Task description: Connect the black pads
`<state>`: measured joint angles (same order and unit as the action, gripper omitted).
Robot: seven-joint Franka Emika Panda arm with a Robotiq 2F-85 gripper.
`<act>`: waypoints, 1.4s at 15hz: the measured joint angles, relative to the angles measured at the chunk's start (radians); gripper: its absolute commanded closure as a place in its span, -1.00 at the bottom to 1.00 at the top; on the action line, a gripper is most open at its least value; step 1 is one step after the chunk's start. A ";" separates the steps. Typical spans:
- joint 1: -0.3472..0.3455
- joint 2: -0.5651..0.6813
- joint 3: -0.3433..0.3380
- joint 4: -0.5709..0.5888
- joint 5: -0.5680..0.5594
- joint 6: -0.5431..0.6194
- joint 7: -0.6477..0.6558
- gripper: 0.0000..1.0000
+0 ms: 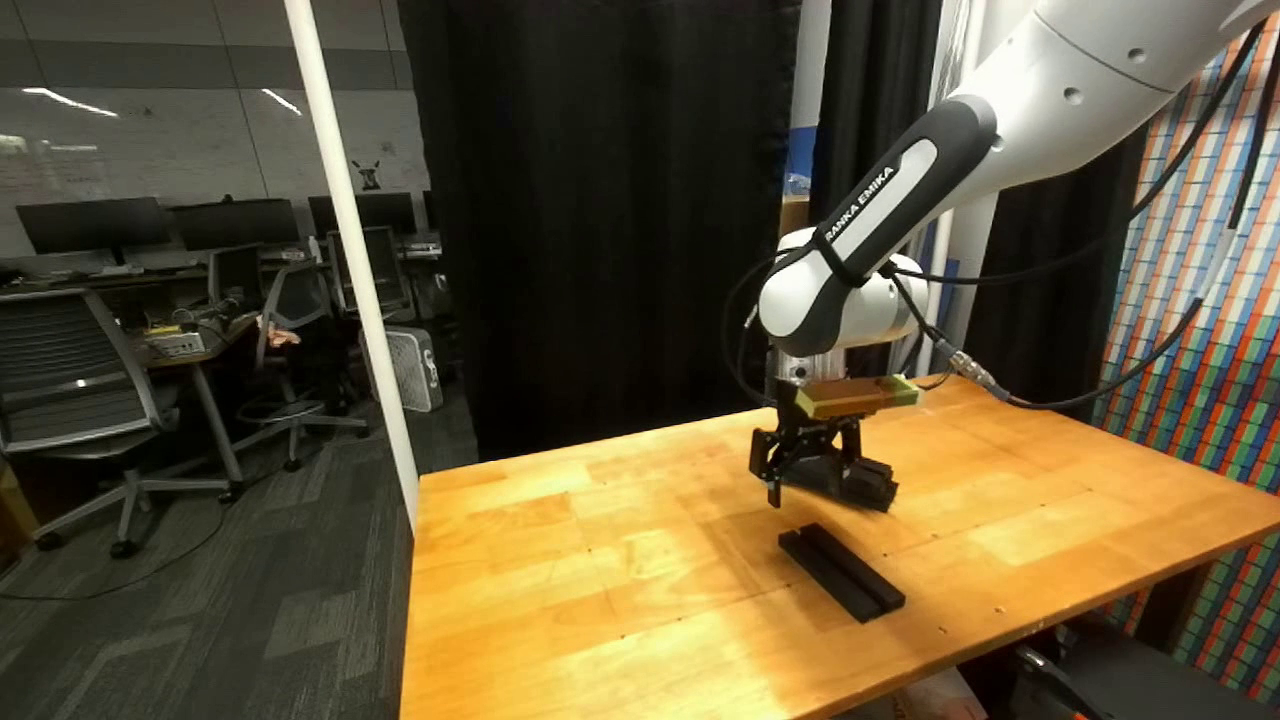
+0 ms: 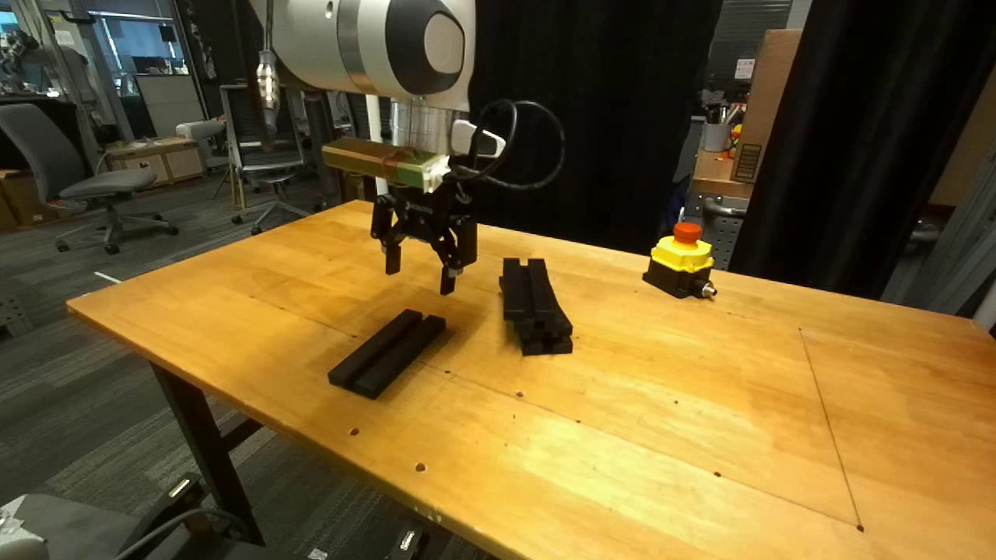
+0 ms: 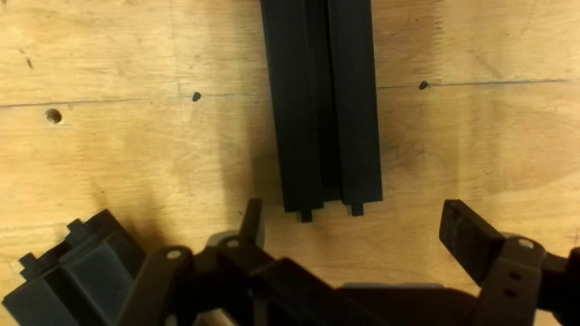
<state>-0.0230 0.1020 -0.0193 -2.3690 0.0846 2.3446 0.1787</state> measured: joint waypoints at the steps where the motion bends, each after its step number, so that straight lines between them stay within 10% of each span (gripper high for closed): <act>1: 0.012 0.000 0.008 -0.015 -0.007 0.021 0.022 -1.00; 10: 0.122 -0.030 0.049 -0.185 -0.159 0.246 0.355 -1.00; 21: 0.086 -0.165 0.043 -0.333 -0.160 0.273 0.419 -1.00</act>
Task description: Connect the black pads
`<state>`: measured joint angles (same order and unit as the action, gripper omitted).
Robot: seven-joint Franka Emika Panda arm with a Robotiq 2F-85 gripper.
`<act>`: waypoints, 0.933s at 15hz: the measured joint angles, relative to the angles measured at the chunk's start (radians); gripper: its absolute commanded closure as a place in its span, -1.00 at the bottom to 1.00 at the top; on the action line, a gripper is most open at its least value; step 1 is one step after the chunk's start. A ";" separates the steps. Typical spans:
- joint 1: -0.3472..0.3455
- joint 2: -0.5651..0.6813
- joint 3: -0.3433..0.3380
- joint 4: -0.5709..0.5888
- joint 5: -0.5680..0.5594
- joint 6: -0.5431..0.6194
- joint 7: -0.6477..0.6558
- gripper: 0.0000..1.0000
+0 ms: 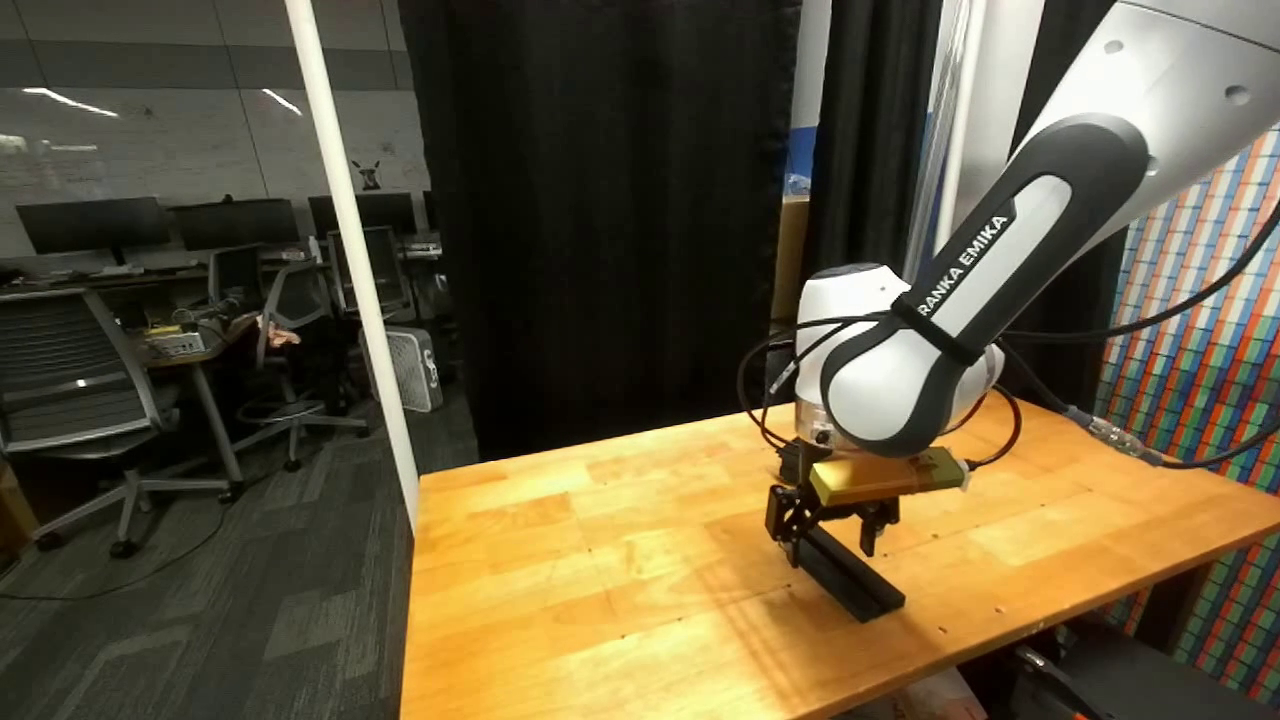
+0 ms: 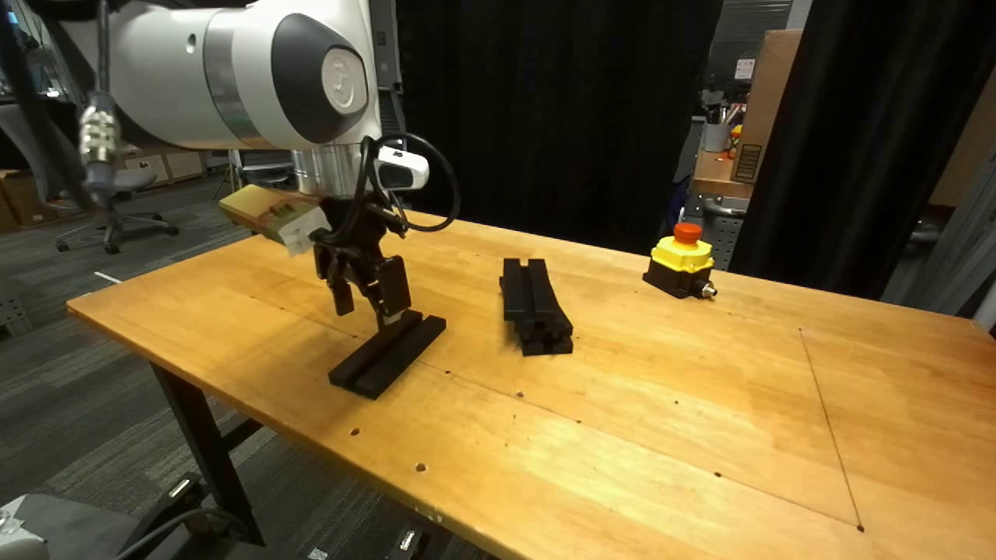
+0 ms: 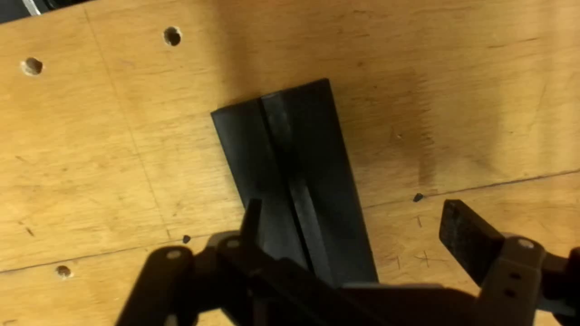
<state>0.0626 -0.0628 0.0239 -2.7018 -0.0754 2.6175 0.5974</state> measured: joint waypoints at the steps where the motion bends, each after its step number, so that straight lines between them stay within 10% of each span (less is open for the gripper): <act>1: -0.003 -0.003 0.000 -0.009 0.000 0.001 -0.008 -1.00; 14: -0.044 0.001 0.001 -0.043 -0.074 0.098 -0.144 -1.00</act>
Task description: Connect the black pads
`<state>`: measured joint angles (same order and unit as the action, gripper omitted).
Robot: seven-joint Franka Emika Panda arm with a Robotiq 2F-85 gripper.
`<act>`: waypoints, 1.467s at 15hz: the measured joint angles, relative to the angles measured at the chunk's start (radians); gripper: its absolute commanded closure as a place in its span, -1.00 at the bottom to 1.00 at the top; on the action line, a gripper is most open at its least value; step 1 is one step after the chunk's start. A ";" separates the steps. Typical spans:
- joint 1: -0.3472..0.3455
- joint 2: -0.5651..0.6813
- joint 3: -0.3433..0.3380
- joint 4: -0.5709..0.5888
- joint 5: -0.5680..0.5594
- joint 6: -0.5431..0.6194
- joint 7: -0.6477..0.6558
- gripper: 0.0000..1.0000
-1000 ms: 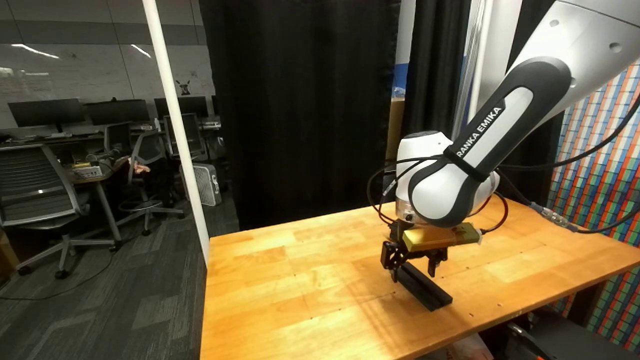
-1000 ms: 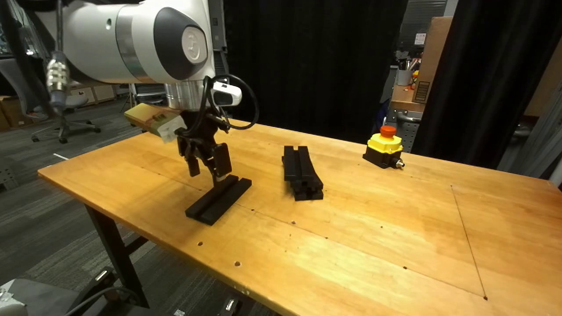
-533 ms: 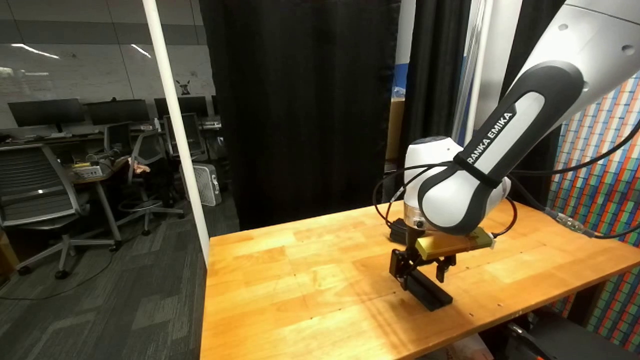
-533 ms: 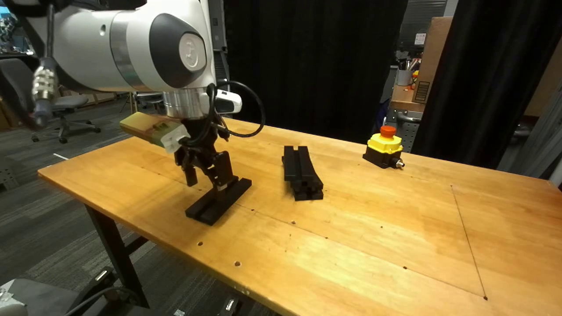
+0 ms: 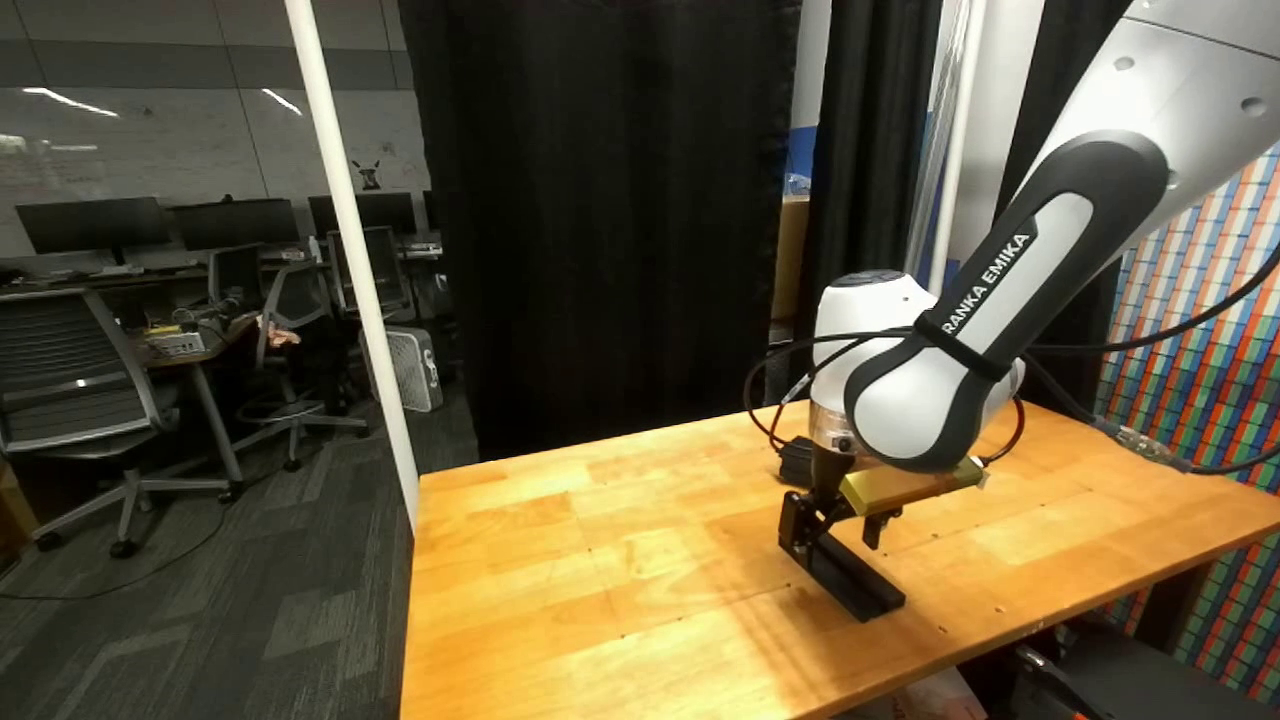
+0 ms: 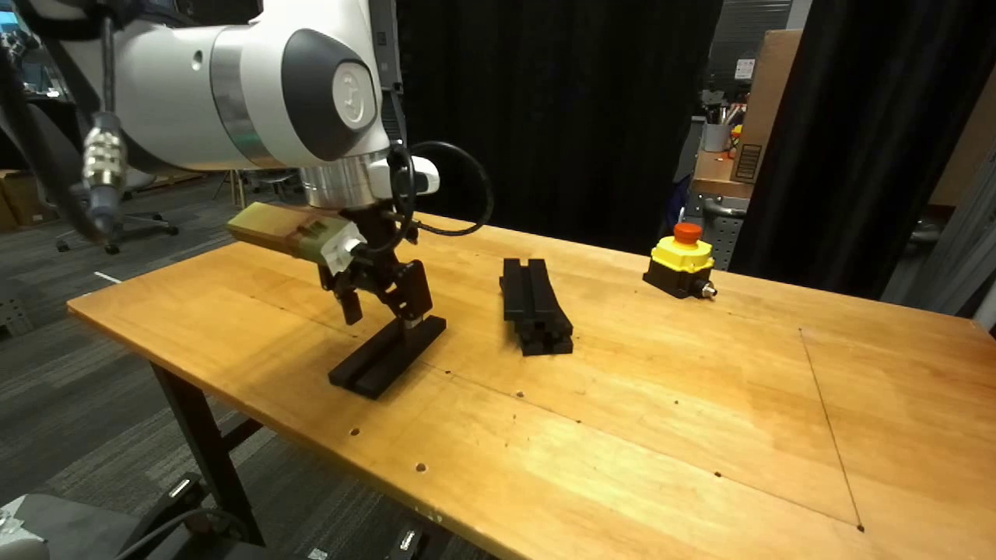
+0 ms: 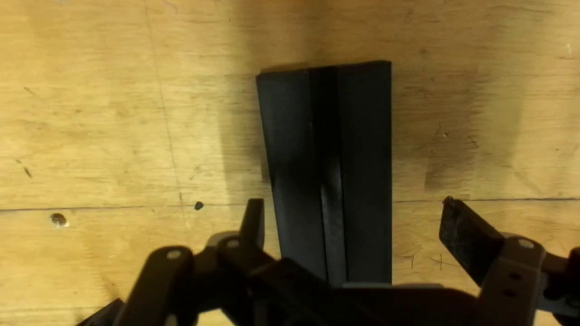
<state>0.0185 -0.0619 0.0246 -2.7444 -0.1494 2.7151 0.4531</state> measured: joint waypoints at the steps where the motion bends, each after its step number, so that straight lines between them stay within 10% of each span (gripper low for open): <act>1: -0.005 0.004 -0.001 0.000 0.000 0.015 -0.015 -1.00; 22: -0.032 0.095 -0.038 0.000 0.063 0.179 -0.280 -1.00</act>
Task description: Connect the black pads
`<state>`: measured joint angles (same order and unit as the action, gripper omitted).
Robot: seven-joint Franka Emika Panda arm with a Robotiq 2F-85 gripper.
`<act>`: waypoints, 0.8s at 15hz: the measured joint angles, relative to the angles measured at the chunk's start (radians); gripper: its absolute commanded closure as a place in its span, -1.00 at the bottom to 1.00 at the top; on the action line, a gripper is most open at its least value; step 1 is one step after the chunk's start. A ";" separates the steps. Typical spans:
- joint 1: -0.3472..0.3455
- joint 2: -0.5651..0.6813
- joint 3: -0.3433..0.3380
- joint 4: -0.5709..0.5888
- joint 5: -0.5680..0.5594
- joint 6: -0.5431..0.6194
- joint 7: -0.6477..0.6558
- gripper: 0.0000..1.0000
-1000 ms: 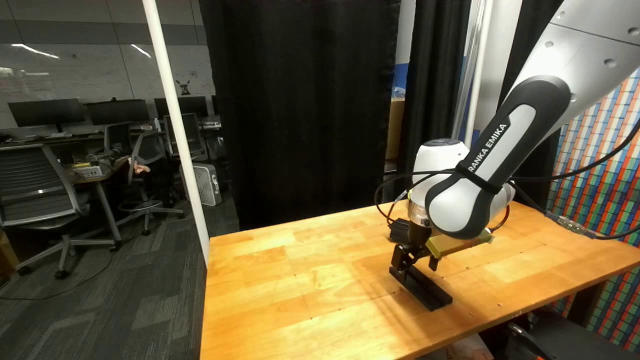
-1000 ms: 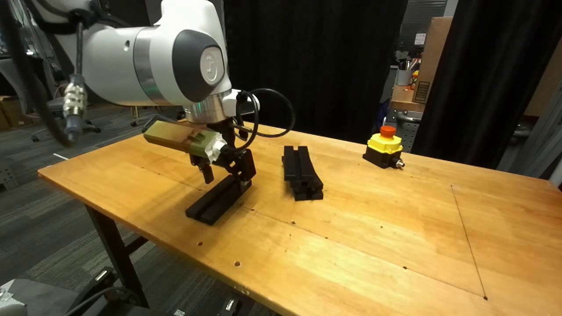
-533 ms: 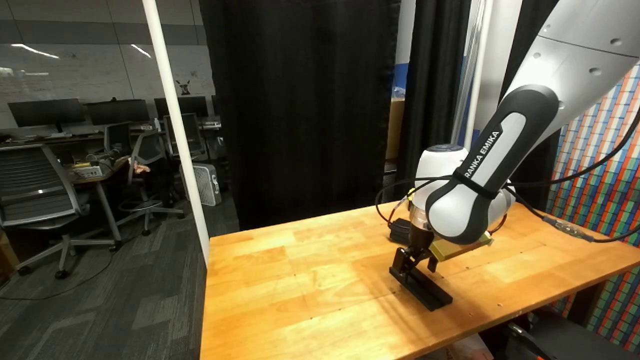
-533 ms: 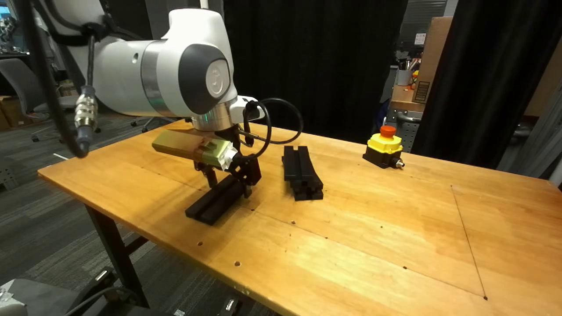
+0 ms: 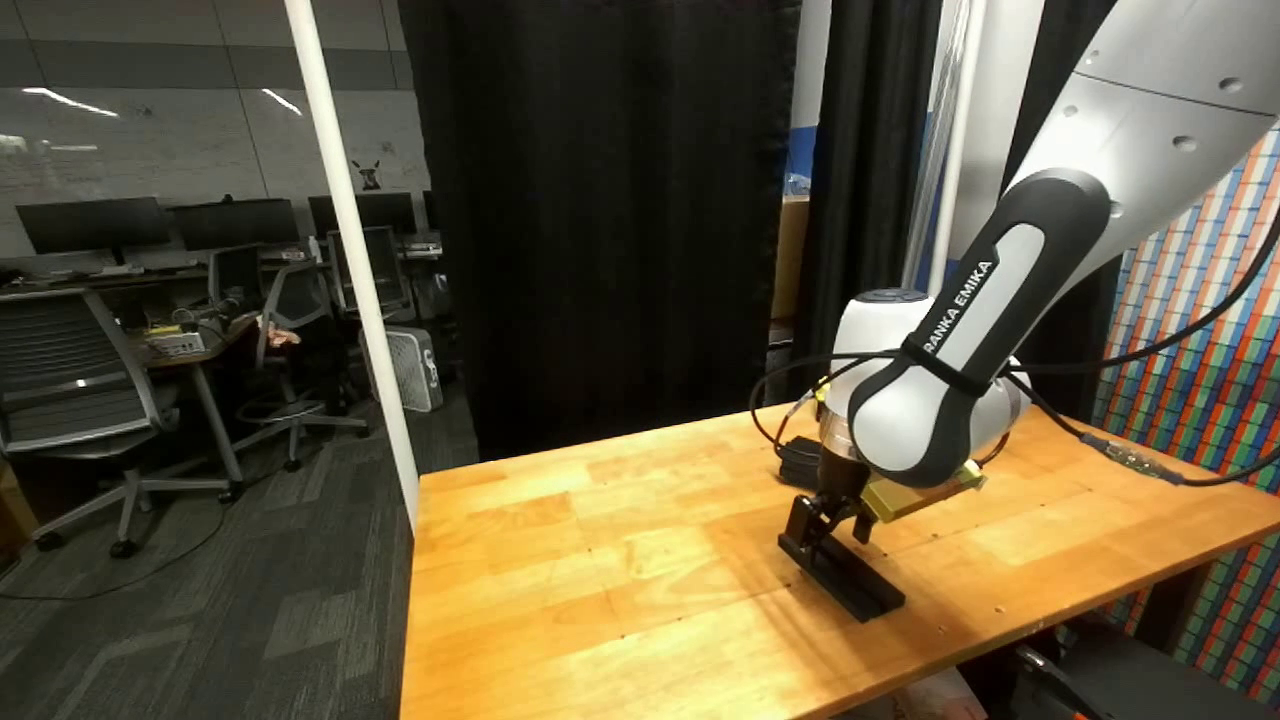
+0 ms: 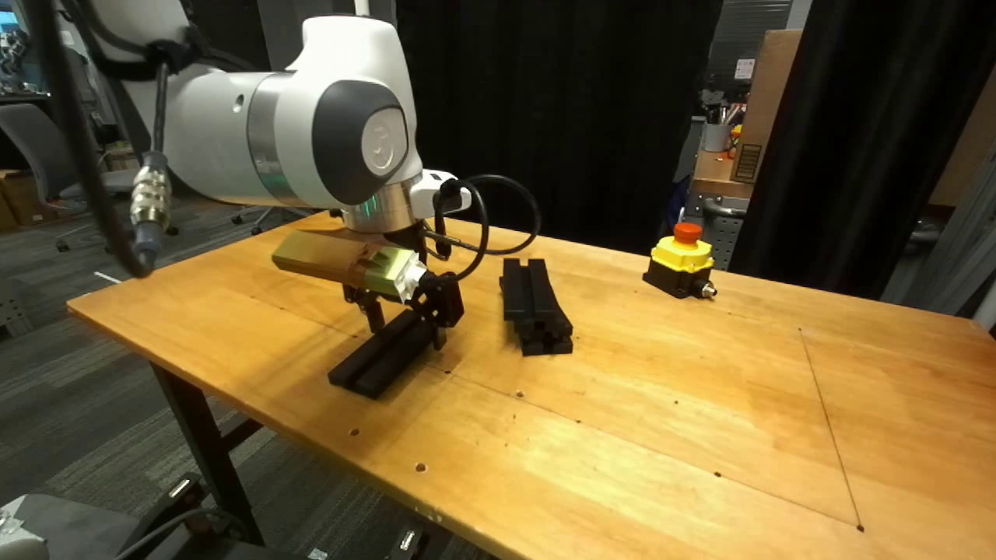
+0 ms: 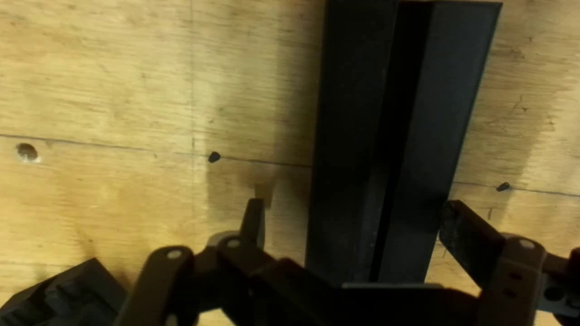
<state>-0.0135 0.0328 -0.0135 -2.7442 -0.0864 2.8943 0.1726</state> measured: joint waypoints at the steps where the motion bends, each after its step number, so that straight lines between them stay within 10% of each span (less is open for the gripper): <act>1: 0.000 0.000 0.002 0.000 0.015 0.000 -0.019 -1.00; 12: 0.014 0.001 0.027 0.002 0.078 0.001 -0.102 -1.00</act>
<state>0.0002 0.0335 0.0133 -2.7425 -0.0083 2.8952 0.0706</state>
